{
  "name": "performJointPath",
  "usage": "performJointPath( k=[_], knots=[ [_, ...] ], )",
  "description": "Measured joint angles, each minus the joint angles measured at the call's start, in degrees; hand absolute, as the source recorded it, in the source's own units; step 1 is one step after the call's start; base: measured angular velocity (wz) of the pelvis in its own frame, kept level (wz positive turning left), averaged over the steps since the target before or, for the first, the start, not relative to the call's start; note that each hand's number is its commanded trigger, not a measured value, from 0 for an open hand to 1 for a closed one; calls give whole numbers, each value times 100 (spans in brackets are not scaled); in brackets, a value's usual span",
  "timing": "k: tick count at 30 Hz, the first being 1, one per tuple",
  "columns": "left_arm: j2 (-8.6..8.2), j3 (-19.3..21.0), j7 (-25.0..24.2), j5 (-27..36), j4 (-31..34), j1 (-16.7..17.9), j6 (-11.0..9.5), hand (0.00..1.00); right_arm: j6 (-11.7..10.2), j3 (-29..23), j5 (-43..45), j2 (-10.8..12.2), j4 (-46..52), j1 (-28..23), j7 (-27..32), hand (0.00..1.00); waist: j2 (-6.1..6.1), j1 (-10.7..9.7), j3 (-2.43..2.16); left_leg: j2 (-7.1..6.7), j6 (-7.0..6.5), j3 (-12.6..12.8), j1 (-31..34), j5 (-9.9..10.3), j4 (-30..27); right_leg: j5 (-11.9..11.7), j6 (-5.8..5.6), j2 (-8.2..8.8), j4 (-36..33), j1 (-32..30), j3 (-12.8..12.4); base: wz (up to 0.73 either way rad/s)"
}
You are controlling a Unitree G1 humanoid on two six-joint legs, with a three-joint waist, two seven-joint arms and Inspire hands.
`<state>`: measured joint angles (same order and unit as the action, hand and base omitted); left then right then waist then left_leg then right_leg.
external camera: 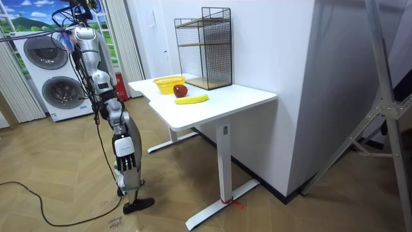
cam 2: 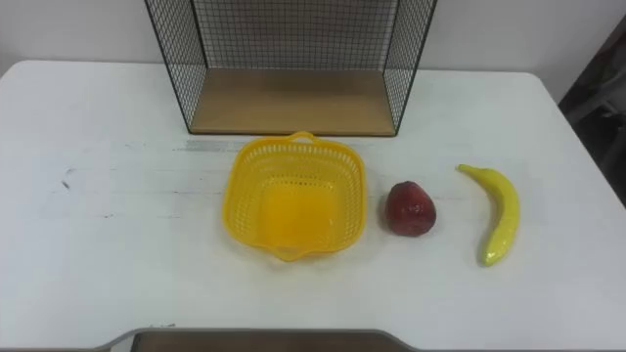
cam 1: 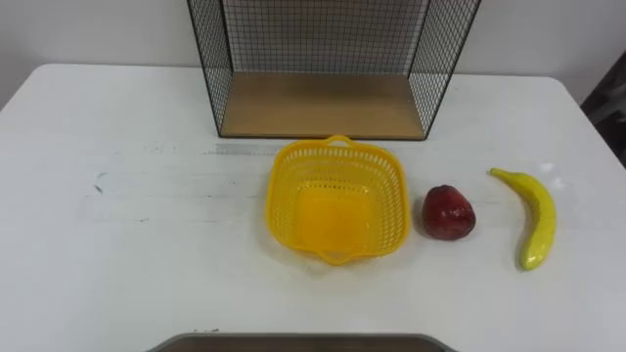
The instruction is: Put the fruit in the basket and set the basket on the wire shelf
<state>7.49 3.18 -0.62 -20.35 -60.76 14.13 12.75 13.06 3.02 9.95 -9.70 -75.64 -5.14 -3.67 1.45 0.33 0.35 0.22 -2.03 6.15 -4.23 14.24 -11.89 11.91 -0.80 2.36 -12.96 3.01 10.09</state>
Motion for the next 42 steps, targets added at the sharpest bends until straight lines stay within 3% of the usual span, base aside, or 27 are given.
performJointPath(
  k=[11, 17, 24, 29, 35, 41, 42],
  knots=[
    [2, 9, -1, 1, 5, -45, -64, 0, -164, -64, 140, -2, 36, 68, 229, 0, 68, 7, 9, 0, 1, -5, -33, 1, -21, 33, 7, -3, -63, -15, -57, -2],
    [-23, 248, 11, 4, 8, -36, -64, 0, -196, -517, -363, -8, 119, 55, 419, 0, -4, 7, -15, -1, 1, -5, -33, 1, -11, 34, 6, -2, -62, -5, -53, 0],
    [-27, 437, 24, -5, 11, -7, -163, 0, -508, -1118, -2210, 26, 237, -46, 654, 0, -15, -20, -18, -3, 1, -5, -19, 1, 9, 39, 3, -3, -51, -31, -59, 0],
    [-22, 873, 40, -14, 8, 16, -306, 0, -702, -1593, -3829, 15, 219, -193, 726, 0, -13, -36, -20, -5, 1, 18, 2, 1, 20, 41, 4, -3, -58, -94, -65, 0],
    [16, 1057, 44, 11, 19, 127, -509, 0, -804, -2461, -5490, -2, 236, -159, 991, 0, 17, -308, -46, 2, 1, 21, -1, 1, 0, 40, 6, -6, -114, -81, -79, -2],
    [19, 1308, 179, 12, 18, 178, -718, 0, -894, -3258, -6773, -85, 401, -192, 1440, 0, 64, -412, -31, -6, 2, 34, 8, 17, -42, 97, 15, 3, -182, -146, -128, -2],
    [19, 1369, 181, 8, 35, 226, -718, 0, -911, -3419, -6919, -117, 502, -194, 1568, 0, 76, -486, -57, -4, 0, 27, 65, 29, -87, 101, 12, 7, -189, -190, -121, 6]
  ],
)
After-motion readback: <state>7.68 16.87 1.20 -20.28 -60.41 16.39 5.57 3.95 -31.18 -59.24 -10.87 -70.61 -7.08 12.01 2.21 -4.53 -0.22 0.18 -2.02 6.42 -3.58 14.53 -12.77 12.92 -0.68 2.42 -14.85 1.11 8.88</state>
